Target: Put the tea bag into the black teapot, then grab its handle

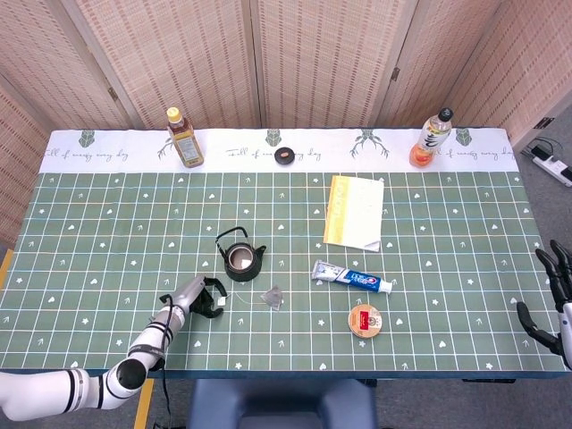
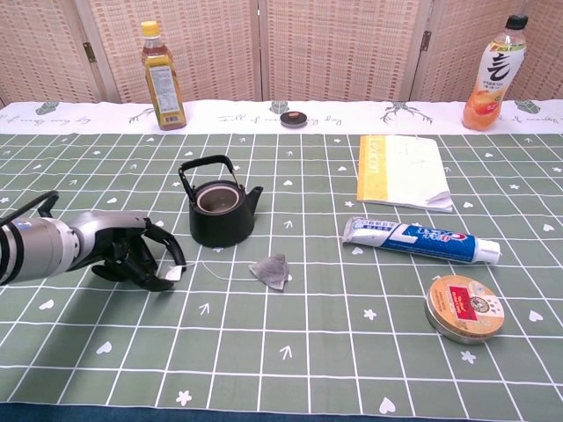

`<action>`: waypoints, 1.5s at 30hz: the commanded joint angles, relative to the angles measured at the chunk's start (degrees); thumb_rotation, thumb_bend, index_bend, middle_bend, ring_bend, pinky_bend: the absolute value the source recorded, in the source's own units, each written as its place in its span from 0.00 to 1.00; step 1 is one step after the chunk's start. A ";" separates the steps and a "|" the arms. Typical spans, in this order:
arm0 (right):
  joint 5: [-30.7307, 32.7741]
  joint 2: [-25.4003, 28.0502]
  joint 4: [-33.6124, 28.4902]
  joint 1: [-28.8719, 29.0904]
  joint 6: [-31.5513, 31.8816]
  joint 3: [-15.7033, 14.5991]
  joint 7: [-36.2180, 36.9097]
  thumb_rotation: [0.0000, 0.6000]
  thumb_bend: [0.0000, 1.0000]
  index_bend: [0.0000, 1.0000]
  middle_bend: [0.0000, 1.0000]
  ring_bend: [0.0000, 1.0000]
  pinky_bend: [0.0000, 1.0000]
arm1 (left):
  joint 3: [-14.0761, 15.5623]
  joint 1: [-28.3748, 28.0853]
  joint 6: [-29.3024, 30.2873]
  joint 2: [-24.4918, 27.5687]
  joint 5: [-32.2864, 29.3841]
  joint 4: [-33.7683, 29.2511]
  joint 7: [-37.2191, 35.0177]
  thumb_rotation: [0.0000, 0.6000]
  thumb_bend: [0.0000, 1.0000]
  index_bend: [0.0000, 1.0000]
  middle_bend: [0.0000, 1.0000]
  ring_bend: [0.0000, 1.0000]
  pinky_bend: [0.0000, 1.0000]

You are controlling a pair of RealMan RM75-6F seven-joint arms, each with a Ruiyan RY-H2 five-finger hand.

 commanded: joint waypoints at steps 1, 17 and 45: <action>-0.05 -0.04 0.05 -0.05 0.09 0.02 -0.07 1.00 0.42 0.00 0.00 0.00 0.00 | 0.22 -0.15 -0.31 0.06 0.01 0.33 -0.62 1.00 0.32 0.47 1.00 1.00 1.00; 0.05 -0.26 0.05 -0.46 0.49 0.24 -0.94 1.00 0.42 0.00 0.00 0.00 0.00 | 1.25 -0.43 -3.36 1.62 1.70 1.41 -4.95 0.98 0.40 0.60 1.00 1.00 1.00; -0.71 -0.68 -0.50 -0.17 -0.64 -0.19 -2.64 1.00 0.42 0.00 0.00 0.00 0.00 | -0.52 -1.77 16.96 5.92 8.93 -11.82 3.31 0.85 0.56 0.60 1.00 1.00 1.00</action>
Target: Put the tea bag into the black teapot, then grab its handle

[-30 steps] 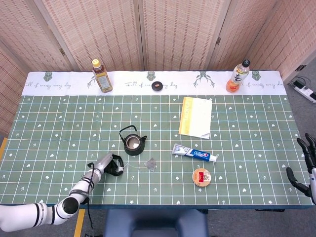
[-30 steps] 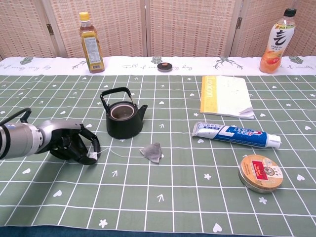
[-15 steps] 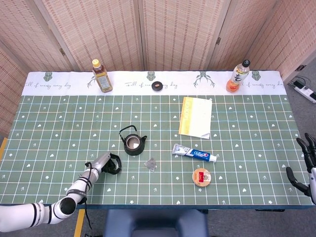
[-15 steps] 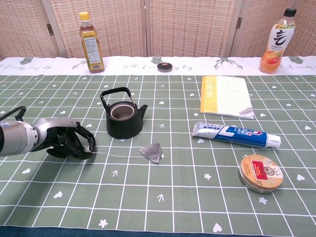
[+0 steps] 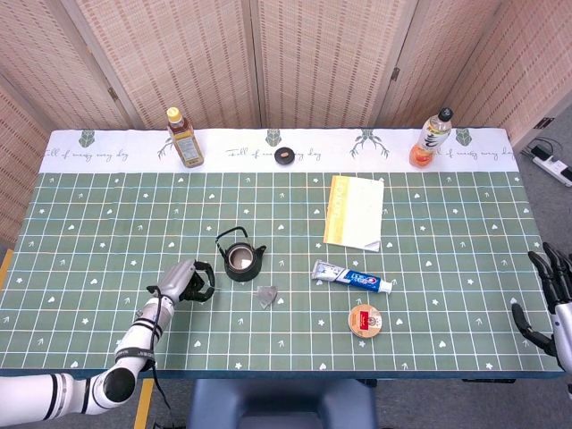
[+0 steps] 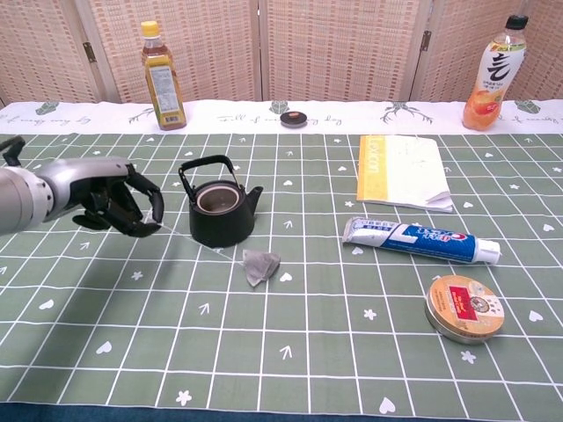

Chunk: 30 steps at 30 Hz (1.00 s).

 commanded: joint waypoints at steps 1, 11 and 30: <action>-0.11 0.05 -0.05 -0.01 -0.01 -0.06 0.09 1.00 0.42 0.00 0.00 0.00 0.00 | -1.59 -1.06 4.27 -0.38 1.04 -2.55 3.39 0.90 0.56 0.60 1.00 1.00 1.00; -0.81 0.40 0.13 0.22 -0.68 -0.58 0.91 1.00 0.42 0.00 0.00 0.00 0.00 | -3.09 -3.56 9.65 -4.03 4.54 -3.42 9.88 1.00 0.56 0.60 1.00 1.00 1.00; 1.42 0.68 0.22 0.04 -1.05 0.05 1.55 1.00 0.42 0.00 0.00 0.00 0.00 | -12.43 -8.86 10.36 -0.76 -0.69 -4.43 15.45 1.00 0.56 0.61 1.00 1.00 1.00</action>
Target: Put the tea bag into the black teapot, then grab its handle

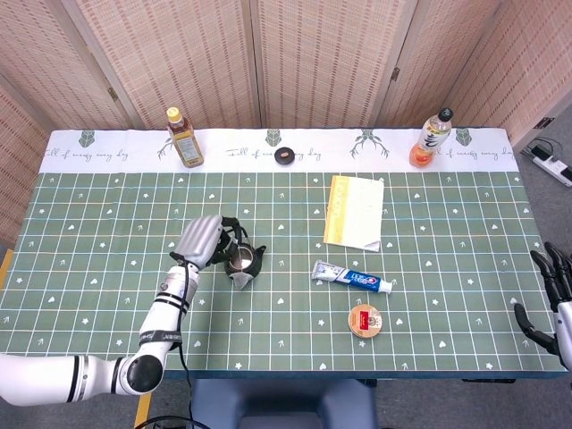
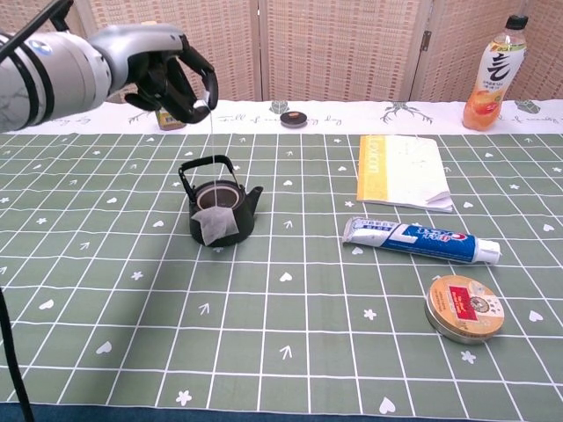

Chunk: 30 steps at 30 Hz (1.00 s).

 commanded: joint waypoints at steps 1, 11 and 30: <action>0.19 0.02 -0.07 -0.09 0.06 0.05 -0.02 1.00 0.42 0.00 0.00 0.00 0.00 | -0.88 -0.90 -0.26 0.89 -0.97 0.06 0.82 1.00 0.56 0.61 1.00 1.00 1.00; 1.31 0.12 -0.17 0.15 -0.85 0.37 0.34 1.00 0.42 0.00 0.00 0.00 0.00 | -4.31 -4.46 -0.85 3.65 -5.52 0.51 3.70 1.00 0.56 0.61 1.00 1.00 1.00; 1.74 -0.30 -0.31 -0.42 0.23 0.89 -0.53 1.00 0.42 0.00 0.00 0.00 0.00 | -0.13 -3.54 -5.30 6.94 -5.26 0.36 0.73 1.00 0.56 0.60 1.00 1.00 1.00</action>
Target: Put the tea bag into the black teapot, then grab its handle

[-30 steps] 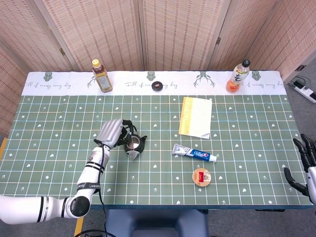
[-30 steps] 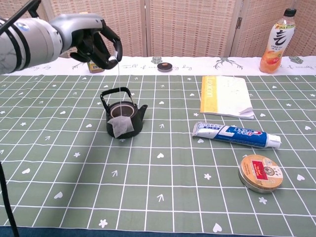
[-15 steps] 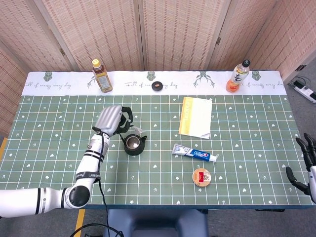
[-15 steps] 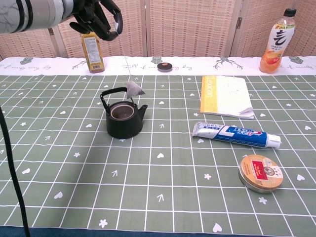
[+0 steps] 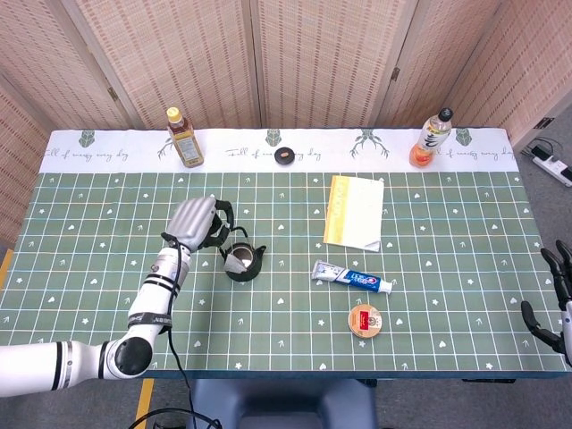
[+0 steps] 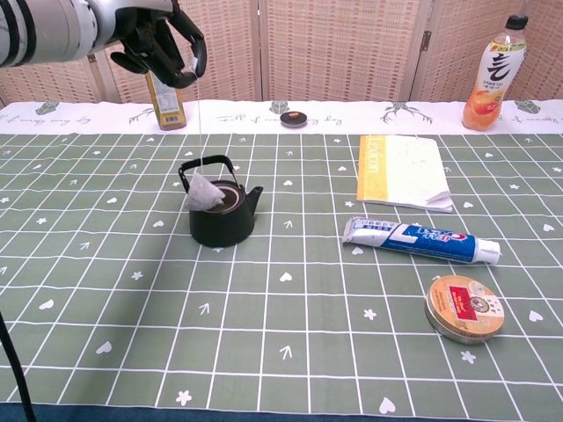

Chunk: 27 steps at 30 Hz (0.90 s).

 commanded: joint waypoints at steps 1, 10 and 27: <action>-0.07 0.00 -0.02 -0.04 0.05 -0.03 -0.05 1.00 0.42 0.00 0.00 0.00 0.00 | 0.85 0.35 -1.51 -0.36 0.73 1.03 -1.62 1.00 0.56 0.60 1.00 1.00 1.00; 0.21 0.07 0.13 -0.13 0.05 0.13 0.28 1.00 0.42 0.00 0.00 0.00 0.00 | 1.99 0.22 -3.52 -0.45 1.81 3.25 -3.61 1.00 0.56 0.60 1.00 1.00 1.00; 1.23 -0.26 -0.03 -0.22 0.06 0.71 -0.68 1.00 0.42 0.00 0.00 0.00 0.00 | 6.27 10.75 -13.54 1.92 16.26 3.82 -23.96 1.00 0.56 0.60 1.00 1.00 1.00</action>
